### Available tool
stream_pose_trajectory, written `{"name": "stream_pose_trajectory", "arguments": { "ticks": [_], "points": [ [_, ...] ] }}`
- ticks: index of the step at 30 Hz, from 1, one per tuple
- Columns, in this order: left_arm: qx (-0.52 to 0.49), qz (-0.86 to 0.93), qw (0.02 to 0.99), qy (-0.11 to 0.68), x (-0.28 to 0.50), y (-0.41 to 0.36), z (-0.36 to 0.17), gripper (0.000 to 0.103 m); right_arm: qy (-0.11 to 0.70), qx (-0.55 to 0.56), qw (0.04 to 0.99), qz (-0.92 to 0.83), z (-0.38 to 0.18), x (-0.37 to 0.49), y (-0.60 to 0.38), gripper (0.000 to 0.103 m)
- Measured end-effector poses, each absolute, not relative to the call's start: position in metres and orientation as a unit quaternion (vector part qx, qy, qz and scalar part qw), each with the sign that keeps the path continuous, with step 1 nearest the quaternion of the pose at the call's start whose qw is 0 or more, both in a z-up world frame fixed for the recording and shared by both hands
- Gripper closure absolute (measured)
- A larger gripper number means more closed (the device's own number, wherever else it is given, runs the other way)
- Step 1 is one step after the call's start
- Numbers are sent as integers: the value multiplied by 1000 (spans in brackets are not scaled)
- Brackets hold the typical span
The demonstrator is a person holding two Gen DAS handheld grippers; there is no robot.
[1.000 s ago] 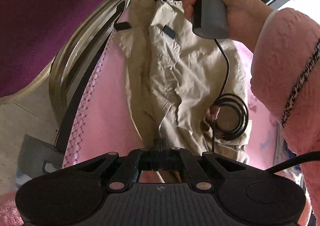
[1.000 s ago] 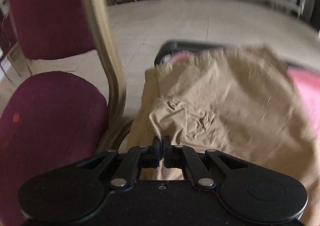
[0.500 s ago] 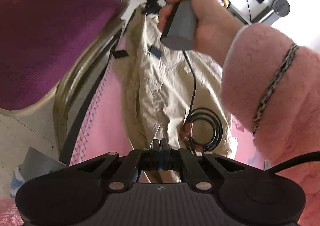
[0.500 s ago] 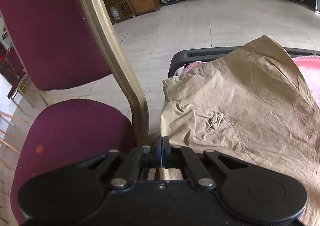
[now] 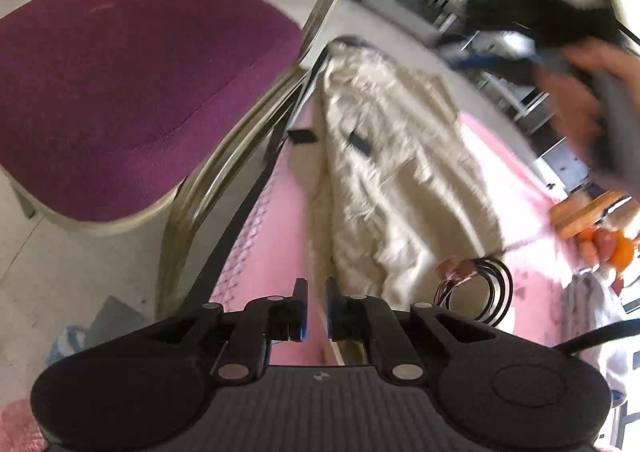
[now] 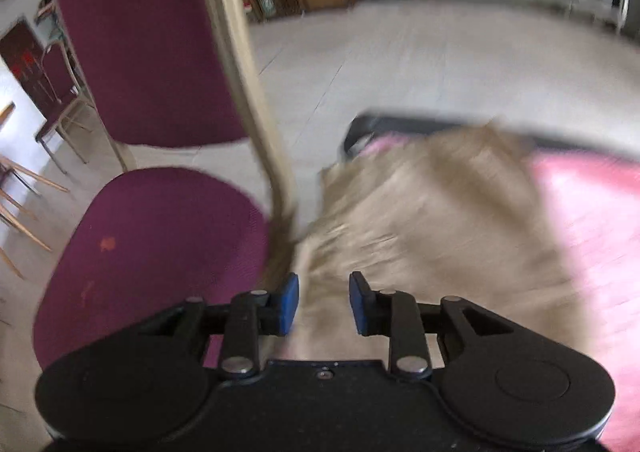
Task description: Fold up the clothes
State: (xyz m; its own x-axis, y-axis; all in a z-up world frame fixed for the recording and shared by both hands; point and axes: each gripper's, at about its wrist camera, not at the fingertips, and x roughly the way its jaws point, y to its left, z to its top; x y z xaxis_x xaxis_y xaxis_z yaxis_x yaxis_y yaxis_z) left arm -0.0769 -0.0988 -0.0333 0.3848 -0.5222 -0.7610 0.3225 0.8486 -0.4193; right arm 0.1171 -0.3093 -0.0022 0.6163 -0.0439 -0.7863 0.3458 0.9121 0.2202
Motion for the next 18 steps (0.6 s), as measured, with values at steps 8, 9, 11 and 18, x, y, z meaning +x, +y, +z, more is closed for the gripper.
{"name": "stream_pose_trajectory", "arguments": {
  "ticks": [8, 9, 11, 18],
  "points": [
    [-117, -236, 844, 468, -79, -94, -32, 87, 388, 184, 893, -133, 87, -39, -358, 57],
    [-124, -237, 840, 471, -76, -96, -33, 85, 380, 191, 895, -134, 88, -57, -362, 56],
    [-137, -241, 832, 480, -70, -102, -35, 81, 366, 191, 901, -134, 80, -91, -366, 54],
    [-113, -225, 816, 520, -53, -139, -52, 79, 387, 253, 877, -129, -29, -133, -395, 60]
  ]
}}
